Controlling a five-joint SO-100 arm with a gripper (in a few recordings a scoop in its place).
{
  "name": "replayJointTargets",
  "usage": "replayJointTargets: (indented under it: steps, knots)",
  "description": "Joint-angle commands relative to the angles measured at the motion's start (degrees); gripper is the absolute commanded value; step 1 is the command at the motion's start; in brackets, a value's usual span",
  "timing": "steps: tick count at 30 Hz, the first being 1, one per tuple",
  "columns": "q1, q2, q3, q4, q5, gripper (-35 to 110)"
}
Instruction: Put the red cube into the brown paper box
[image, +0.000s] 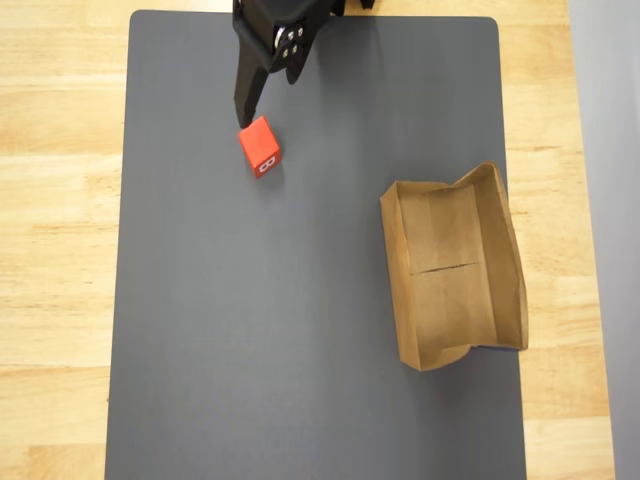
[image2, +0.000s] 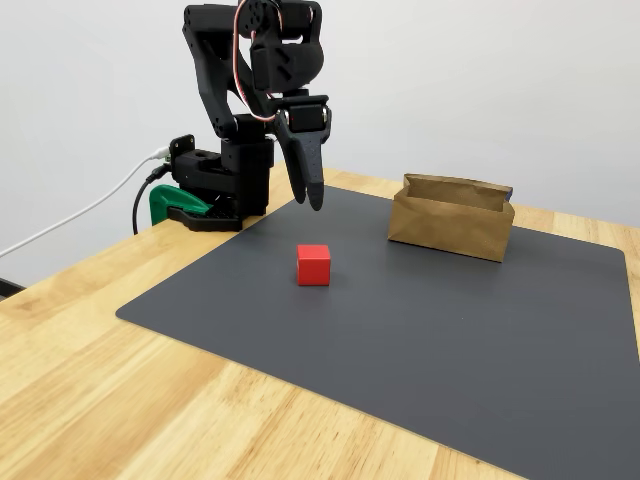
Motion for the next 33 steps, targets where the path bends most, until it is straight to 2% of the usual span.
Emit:
replayJointTargets:
  steps: [1,20,33]
  knots:
    - [1.41,-6.77,-5.8,2.81,0.79,32]
    - [-1.85,-26.63,-11.43,1.14,1.32,35]
    - [1.76,-35.16,-15.64,-2.11,-1.05,31]
